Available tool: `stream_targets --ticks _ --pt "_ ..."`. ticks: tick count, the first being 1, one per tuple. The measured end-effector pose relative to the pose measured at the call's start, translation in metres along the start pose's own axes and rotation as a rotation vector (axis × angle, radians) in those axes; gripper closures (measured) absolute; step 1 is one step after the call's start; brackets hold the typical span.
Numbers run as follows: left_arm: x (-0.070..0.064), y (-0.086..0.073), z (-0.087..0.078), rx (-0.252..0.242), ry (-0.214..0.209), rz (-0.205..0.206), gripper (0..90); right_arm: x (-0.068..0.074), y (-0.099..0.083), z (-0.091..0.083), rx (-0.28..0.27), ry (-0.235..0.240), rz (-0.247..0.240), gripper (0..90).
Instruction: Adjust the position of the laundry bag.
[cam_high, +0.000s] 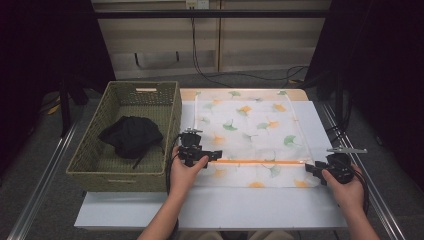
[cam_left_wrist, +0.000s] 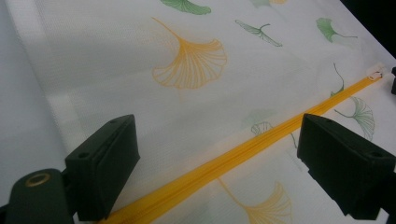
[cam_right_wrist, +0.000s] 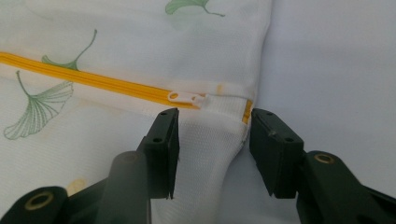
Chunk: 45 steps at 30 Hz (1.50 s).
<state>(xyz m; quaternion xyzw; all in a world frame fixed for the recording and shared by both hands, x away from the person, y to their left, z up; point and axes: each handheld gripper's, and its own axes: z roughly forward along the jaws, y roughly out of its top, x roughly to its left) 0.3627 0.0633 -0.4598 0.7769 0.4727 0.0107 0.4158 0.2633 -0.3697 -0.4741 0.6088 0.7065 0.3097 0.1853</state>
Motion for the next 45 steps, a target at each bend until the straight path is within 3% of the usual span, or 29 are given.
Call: stream_targets --ticks 2,9,12,21,29,33,35,40,45 --pt "0.000 0.000 -0.001 0.003 0.002 0.004 12.6 0.002 0.000 0.001 0.001 0.001 0.004 53.7" --pt "0.000 -0.001 0.000 0.000 0.009 0.001 12.6 0.010 0.001 0.003 0.016 -0.069 -0.103 62.7" --pt "0.000 -0.001 -0.001 0.006 0.010 0.010 12.6 0.013 0.000 0.004 0.007 -0.070 -0.130 69.0" --pt "-0.002 -0.002 -0.001 0.004 0.004 0.009 12.7 0.010 -0.001 0.003 -0.003 -0.042 -0.102 85.7" --pt "-0.004 -0.001 -0.001 -0.003 -0.009 0.000 12.6 0.010 0.002 -0.001 -0.026 -0.006 -0.106 87.5" --pt "-0.006 -0.001 0.000 0.002 -0.023 -0.001 12.6 0.011 0.003 -0.006 -0.061 0.049 -0.082 87.6" --pt "-0.008 -0.001 0.002 0.009 -0.028 0.003 12.6 0.010 0.005 -0.009 -0.088 0.071 -0.091 87.5" --pt "-0.014 -0.001 0.007 0.022 -0.047 0.003 12.6 0.011 0.005 -0.013 -0.111 0.089 -0.087 87.6" --pt "-0.015 -0.001 0.008 0.026 -0.045 0.006 12.6 0.010 0.001 -0.010 -0.067 0.074 -0.074 87.1"
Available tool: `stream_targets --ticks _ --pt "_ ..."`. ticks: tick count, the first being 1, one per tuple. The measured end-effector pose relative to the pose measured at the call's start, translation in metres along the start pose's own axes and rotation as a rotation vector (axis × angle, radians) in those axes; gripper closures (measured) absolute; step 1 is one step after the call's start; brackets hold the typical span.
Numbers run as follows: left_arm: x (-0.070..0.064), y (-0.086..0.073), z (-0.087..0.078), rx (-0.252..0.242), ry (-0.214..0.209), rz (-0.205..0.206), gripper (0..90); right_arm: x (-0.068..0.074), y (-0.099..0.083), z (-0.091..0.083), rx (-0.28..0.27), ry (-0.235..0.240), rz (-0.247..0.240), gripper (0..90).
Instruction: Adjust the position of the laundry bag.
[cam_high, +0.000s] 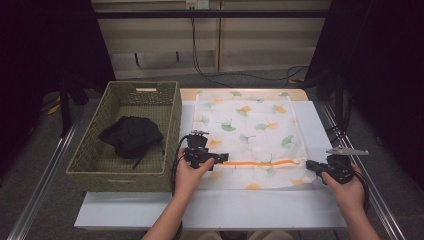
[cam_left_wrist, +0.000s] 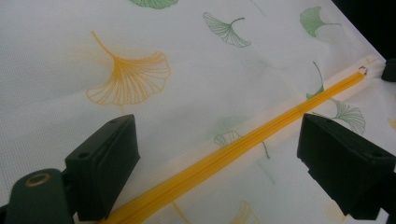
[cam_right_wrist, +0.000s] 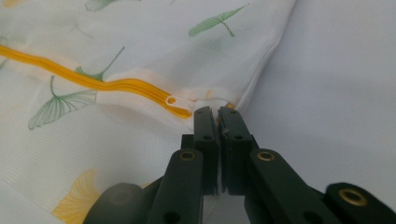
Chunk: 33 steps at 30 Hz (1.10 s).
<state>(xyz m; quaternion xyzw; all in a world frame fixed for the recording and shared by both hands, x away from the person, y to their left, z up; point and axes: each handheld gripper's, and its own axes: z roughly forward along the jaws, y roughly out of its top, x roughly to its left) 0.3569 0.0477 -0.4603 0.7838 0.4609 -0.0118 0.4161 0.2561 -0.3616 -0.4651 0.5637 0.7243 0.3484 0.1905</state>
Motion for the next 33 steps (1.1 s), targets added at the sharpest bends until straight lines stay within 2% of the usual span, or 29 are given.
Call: stream_targets --ticks 3,5,14,16,18,21,24,26,30,33 --pt "0.000 0.000 0.000 -0.001 -0.001 0.000 12.6 0.000 -0.002 0.005 0.029 -0.029 -0.007 82.6" --pt "0.000 0.001 -0.001 0.003 -0.001 0.005 12.6 0.000 -0.002 0.007 0.013 -0.044 0.001 76.0" --pt "0.004 0.001 -0.003 -0.004 0.000 -0.002 12.6 -0.005 0.002 0.014 -0.004 -0.074 0.057 70.2" --pt "0.004 0.001 -0.005 -0.011 0.000 -0.008 12.6 -0.006 0.004 0.017 -0.016 -0.072 0.064 68.4" --pt "0.006 0.001 -0.006 -0.009 0.002 0.001 12.6 -0.007 0.006 0.019 -0.023 -0.096 0.060 66.0" --pt "0.007 0.001 -0.006 -0.014 0.002 -0.009 12.6 -0.011 0.007 0.021 -0.010 -0.092 0.071 64.9" --pt "0.008 0.001 -0.005 -0.008 0.003 -0.012 12.6 -0.010 0.006 0.025 -0.002 -0.077 0.068 65.0" --pt "0.009 0.001 -0.004 -0.006 0.004 -0.013 12.6 -0.008 0.005 0.028 0.006 -0.086 0.060 66.2" --pt "0.008 0.001 -0.005 -0.007 0.002 -0.010 12.6 -0.007 0.006 0.029 0.017 -0.092 0.022 76.1" --pt "0.006 0.001 -0.003 -0.005 0.002 -0.009 12.6 -0.006 0.005 0.029 0.009 -0.068 0.037 84.9"
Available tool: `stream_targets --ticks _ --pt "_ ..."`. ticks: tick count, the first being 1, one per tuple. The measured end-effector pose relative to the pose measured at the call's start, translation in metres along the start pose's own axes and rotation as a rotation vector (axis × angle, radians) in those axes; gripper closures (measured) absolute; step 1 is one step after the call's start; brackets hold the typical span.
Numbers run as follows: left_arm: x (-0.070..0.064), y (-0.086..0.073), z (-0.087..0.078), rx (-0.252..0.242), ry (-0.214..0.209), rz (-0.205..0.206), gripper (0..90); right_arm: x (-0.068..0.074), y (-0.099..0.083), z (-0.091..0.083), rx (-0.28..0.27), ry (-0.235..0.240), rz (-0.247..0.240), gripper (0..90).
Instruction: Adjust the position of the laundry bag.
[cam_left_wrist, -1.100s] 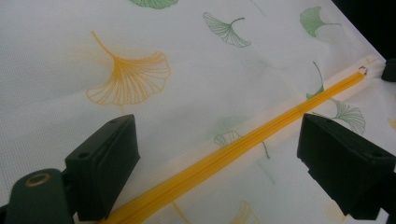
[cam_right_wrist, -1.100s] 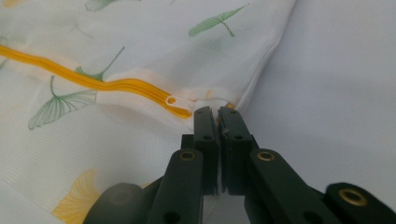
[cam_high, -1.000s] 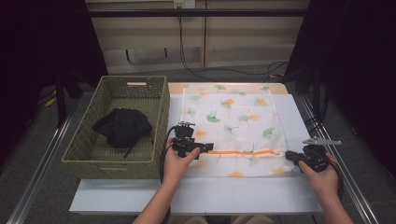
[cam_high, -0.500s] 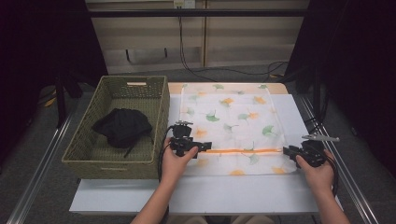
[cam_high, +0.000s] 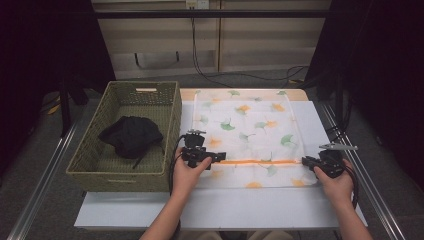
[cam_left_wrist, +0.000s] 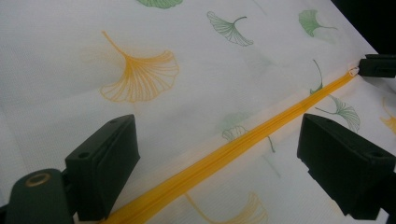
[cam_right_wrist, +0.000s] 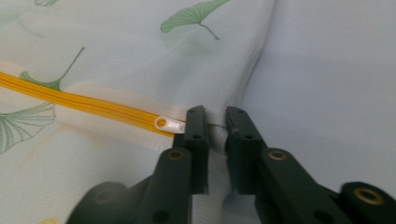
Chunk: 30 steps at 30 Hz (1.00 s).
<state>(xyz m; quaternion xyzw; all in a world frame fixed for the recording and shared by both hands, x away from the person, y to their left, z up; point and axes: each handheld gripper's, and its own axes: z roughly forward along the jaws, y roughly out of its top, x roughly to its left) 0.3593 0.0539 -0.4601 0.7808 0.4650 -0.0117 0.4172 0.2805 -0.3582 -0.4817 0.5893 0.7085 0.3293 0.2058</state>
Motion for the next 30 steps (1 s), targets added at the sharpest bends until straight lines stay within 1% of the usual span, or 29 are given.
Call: stream_targets --ticks 2,3,4,5,6,7,8,9,10,11,12,13,14,15,17,18,20,21,22,23,24,27,29,30 --pt "-0.001 0.000 0.001 0.007 -0.001 0.011 12.6 0.000 0.000 -0.001 -0.001 0.003 -0.008 85.9" --pt "-0.002 0.000 0.001 0.008 -0.004 0.006 12.6 0.001 0.000 -0.001 0.002 -0.002 -0.008 86.1" --pt "-0.003 -0.001 0.002 0.006 -0.004 0.006 12.6 0.000 0.000 0.000 -0.005 0.001 -0.028 86.1" --pt "-0.004 -0.001 0.003 0.009 -0.010 0.005 12.6 0.001 0.001 -0.001 0.002 -0.002 -0.013 86.3" --pt "-0.004 -0.001 0.003 0.012 -0.012 0.010 12.6 0.000 0.001 -0.002 0.001 0.008 -0.007 86.3" --pt "-0.004 -0.001 0.004 0.014 -0.013 0.010 12.6 -0.001 0.001 -0.002 -0.006 0.017 -0.008 86.3" --pt "-0.005 -0.001 0.005 0.011 -0.014 0.006 12.6 -0.002 0.001 -0.003 -0.006 0.025 0.009 86.3" --pt "-0.005 -0.001 0.005 0.015 -0.017 0.006 12.6 -0.003 0.002 -0.003 -0.016 0.032 0.007 86.3" --pt "-0.006 -0.001 0.006 0.017 -0.016 0.009 12.6 -0.004 0.002 -0.005 -0.020 0.048 0.022 86.3" --pt "-0.006 -0.001 0.006 0.022 -0.019 0.010 12.6 -0.005 0.002 -0.006 -0.027 0.048 0.027 86.3" --pt "-0.007 -0.001 0.007 0.019 -0.024 0.004 12.6 -0.005 0.003 -0.007 -0.034 0.059 0.032 86.3" --pt "-0.007 0.000 0.008 0.025 -0.032 0.004 12.6 -0.006 0.003 -0.008 -0.038 0.073 0.049 86.3" --pt "-0.009 0.000 0.009 0.022 -0.034 0.005 12.6 -0.006 0.003 -0.009 -0.041 0.080 0.055 86.3" --pt "-0.011 0.001 0.009 0.028 -0.049 0.004 12.6 -0.007 0.003 -0.011 -0.043 0.083 0.057 86.3" --pt "-0.016 0.003 0.011 0.028 -0.065 0.004 12.5 -0.007 0.004 -0.014 -0.054 0.107 0.067 86.3" --pt "-0.018 0.004 0.012 0.034 -0.073 0.016 12.4 -0.006 0.006 -0.018 -0.069 0.119 0.071 86.3" --pt "-0.023 0.006 0.015 0.032 -0.088 0.011 12.4 -0.006 0.006 -0.019 -0.073 0.128 0.071 86.3" --pt "-0.026 0.007 0.017 0.038 -0.091 0.021 12.4 -0.005 0.008 -0.023 -0.086 0.137 0.076 86.3" --pt "-0.029 0.008 0.019 0.036 -0.095 0.020 12.4 -0.005 0.008 -0.023 -0.086 0.137 0.076 86.3" --pt "-0.032 0.010 0.020 0.042 -0.097 0.029 12.4 -0.004 0.008 -0.024 -0.091 0.145 0.072 86.3" --pt "-0.035 0.011 0.022 0.046 -0.106 0.033 12.4 -0.004 0.009 -0.025 -0.093 0.152 0.065 86.3" --pt "-0.046 0.013 0.028 0.067 -0.129 0.056 12.4 -0.002 0.010 -0.027 -0.103 0.166 0.066 86.3" --pt "-0.052 0.015 0.033 0.072 -0.141 0.055 12.4 -0.003 0.009 -0.027 -0.103 0.175 0.066 86.3" --pt "-0.056 0.016 0.036 0.079 -0.146 0.063 12.4 -0.003 0.009 -0.027 -0.108 0.176 0.069 86.3"
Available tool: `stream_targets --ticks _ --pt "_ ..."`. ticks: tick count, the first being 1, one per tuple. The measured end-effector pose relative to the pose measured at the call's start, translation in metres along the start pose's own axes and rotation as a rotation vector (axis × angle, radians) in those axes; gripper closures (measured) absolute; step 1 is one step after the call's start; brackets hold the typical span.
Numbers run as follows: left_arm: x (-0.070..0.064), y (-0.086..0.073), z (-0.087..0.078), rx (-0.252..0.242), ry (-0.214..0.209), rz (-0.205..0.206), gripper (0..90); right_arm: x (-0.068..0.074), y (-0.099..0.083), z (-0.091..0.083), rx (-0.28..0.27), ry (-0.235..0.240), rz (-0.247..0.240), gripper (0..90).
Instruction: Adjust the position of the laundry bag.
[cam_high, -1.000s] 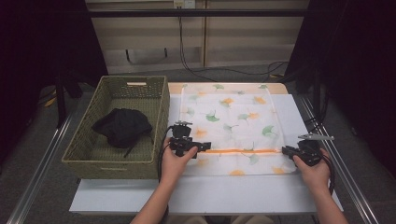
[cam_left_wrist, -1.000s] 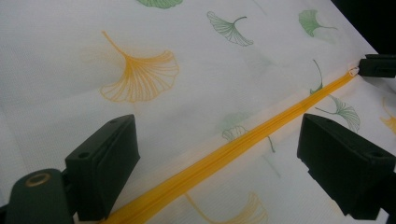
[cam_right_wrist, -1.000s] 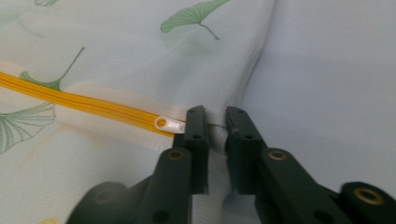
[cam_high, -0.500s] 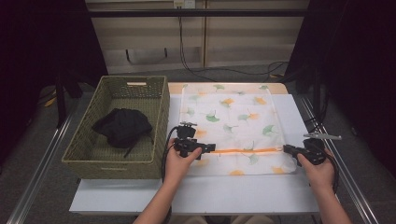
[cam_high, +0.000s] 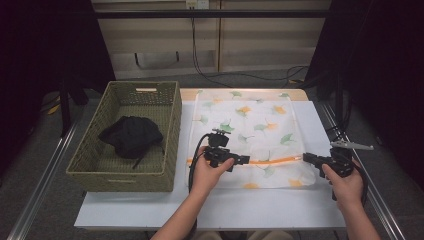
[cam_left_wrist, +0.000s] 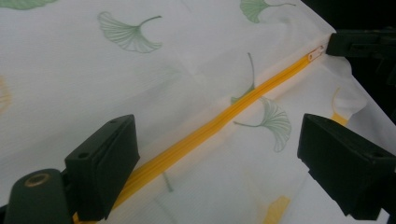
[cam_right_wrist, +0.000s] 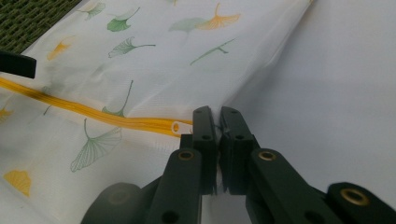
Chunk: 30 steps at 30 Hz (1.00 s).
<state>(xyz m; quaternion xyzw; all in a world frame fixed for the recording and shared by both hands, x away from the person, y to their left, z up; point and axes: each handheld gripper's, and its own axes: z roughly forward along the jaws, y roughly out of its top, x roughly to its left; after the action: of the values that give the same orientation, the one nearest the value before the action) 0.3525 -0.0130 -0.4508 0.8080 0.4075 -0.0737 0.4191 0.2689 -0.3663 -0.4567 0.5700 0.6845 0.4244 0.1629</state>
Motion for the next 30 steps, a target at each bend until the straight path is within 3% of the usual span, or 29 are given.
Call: stream_targets --ticks 11,16,19,22,30 --pt "-0.022 0.008 0.034 0.039 -0.074 0.013 13.8 0.000 0.001 -0.004 -0.029 0.040 0.013 86.3" --pt "-0.030 0.012 0.043 0.034 -0.114 0.020 16.0 0.000 0.001 -0.003 -0.036 0.062 0.027 86.3" --pt "-0.037 0.014 0.047 0.034 -0.118 0.024 16.7 0.000 0.002 -0.003 -0.044 0.069 0.027 86.3" --pt "-0.042 0.018 0.052 0.038 -0.156 0.042 17.7 0.004 0.004 -0.004 -0.045 0.082 0.032 86.3" --pt "-0.051 0.024 0.065 0.033 -0.189 0.016 19.7 0.009 0.007 -0.002 -0.059 0.101 0.025 86.3"
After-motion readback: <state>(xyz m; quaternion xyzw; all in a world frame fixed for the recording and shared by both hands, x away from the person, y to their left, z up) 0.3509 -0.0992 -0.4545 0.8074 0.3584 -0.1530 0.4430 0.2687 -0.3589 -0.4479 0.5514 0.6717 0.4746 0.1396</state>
